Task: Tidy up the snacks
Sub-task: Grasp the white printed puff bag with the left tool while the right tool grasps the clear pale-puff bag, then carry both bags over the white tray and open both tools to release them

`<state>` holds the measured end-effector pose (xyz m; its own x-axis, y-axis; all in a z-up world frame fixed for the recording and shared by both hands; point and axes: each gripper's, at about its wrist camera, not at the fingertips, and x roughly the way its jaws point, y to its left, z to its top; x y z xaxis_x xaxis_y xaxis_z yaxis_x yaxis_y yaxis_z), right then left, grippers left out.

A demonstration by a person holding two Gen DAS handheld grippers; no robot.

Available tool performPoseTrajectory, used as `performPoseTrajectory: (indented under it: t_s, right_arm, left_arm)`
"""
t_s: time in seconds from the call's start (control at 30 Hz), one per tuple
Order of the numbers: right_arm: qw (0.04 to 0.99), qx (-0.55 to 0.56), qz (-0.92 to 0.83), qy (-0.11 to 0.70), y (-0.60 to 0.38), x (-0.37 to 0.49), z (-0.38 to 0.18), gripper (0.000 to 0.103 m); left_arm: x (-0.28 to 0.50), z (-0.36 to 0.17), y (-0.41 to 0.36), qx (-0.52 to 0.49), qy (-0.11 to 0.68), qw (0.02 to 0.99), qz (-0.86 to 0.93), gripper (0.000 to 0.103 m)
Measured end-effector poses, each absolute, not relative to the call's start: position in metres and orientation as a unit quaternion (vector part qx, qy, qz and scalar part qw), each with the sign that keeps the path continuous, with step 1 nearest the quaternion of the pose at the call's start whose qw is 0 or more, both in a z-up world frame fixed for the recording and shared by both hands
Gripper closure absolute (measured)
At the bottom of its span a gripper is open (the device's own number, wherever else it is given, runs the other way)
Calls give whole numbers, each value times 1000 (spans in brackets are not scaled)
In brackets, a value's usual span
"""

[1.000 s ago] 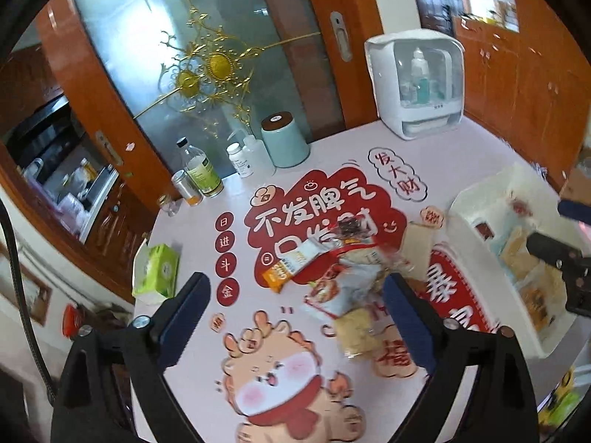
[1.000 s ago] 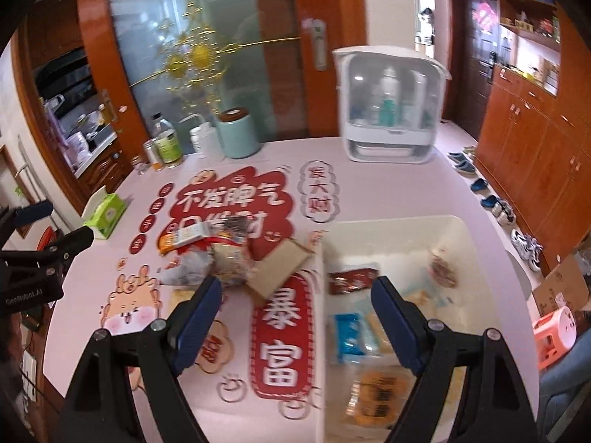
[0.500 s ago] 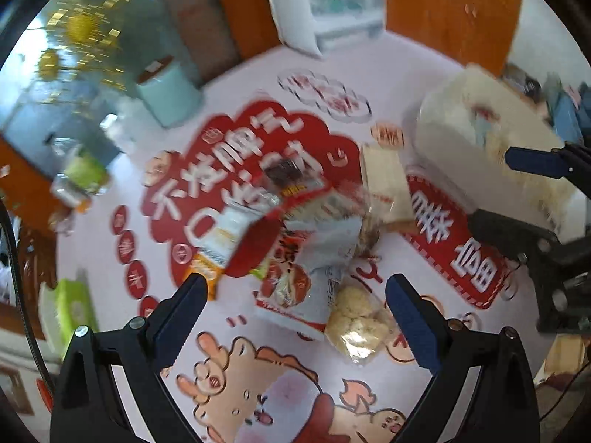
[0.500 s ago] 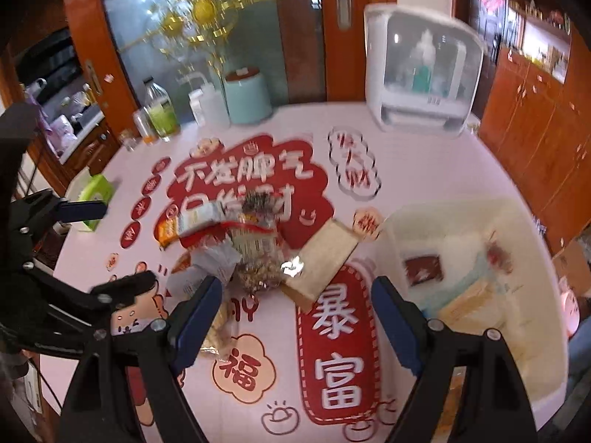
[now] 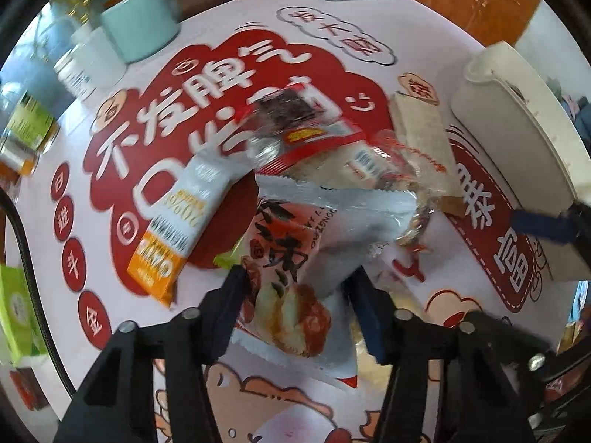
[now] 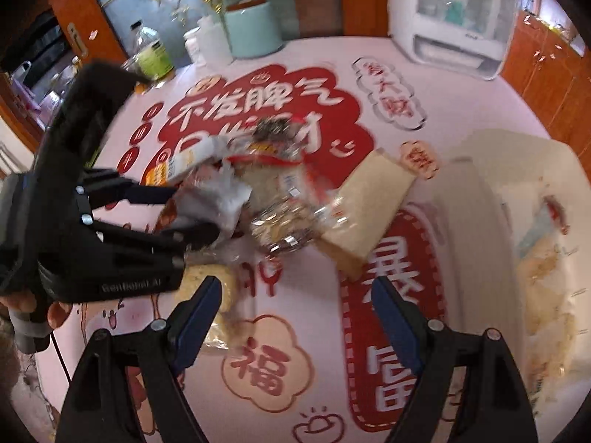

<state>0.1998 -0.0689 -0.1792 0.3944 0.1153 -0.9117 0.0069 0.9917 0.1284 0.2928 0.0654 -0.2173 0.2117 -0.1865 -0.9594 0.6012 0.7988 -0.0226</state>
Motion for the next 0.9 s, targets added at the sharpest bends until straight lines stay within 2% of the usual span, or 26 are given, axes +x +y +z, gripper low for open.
performPoseTrajectory:
  t_s: [0.3,0.53,0.57,0.6,0.7,0.9]
  right_arm:
    - [804,39,95,585,-15,207,-210,19]
    - [787,25,107,607,4,211,-232,20]
    - [784,23,105,611,4,211,-236,21]
    - [784,23,103,612,4,210,-237,27]
    - [791,21,111,602,4,203,-235,52]
    - [798,21,112,592,-7,185,-223,54]
  left_arm:
    - [274,-219,149,85,607,770,-177,55]
    - [220,-213,190,8,617,776,-131,55]
    - [210,-212,191,5,618,776,-126,55]
    - [203,-211,190,2,618,777,-124,55]
    - [186,-208,186,-9,619,776,-121,55]
    - [165,-185,168,1,603,788,-122,55]
